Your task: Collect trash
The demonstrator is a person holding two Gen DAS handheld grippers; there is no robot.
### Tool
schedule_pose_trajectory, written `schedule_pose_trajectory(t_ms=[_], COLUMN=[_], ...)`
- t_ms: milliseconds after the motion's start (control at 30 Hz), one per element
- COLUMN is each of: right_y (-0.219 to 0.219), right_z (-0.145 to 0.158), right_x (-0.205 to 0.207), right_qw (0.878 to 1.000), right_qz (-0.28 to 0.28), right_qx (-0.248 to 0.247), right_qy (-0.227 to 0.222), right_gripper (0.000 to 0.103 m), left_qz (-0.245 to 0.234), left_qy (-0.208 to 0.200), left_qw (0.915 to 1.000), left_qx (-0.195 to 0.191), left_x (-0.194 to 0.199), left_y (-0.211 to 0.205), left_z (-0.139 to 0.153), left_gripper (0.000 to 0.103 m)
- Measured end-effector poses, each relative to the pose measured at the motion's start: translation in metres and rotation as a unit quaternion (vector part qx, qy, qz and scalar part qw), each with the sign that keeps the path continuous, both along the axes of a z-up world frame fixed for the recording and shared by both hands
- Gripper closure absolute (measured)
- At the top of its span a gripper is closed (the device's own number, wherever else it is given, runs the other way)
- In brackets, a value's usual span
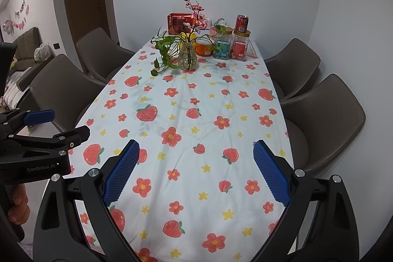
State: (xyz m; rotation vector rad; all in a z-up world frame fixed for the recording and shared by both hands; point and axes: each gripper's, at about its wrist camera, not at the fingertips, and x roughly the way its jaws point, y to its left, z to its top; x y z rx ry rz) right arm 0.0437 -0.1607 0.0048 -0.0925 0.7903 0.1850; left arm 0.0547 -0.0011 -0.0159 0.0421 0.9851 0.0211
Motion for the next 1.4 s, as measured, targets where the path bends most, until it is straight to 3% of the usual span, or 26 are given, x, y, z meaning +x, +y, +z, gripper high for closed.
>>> schedule_pose_trajectory(t_ms=[667,867,1400], right_y=[0.0,0.0,-0.005], right_z=[0.0,0.0,-0.002], right_x=[0.003,0.003,0.009], right_qw=[1.0,1.0,1.0], right_qz=[-0.001,-0.001,-0.004], right_qx=[-0.002,-0.002,-0.002], right_qy=[-0.001,0.001,0.002], right_gripper=[0.012,0.012,0.012], left_qz=[0.003,0.003,0.002], left_qy=[-0.001,-0.014,-0.015], left_qw=[1.0,0.9995,0.9998], left_qx=[0.002,-0.028,0.015], left_x=[0.005,0.011,0.01], left_y=[-0.003,0.0,-0.002], left_z=[-0.001,0.008,0.001], left_gripper=[0.014,0.014,0.014])
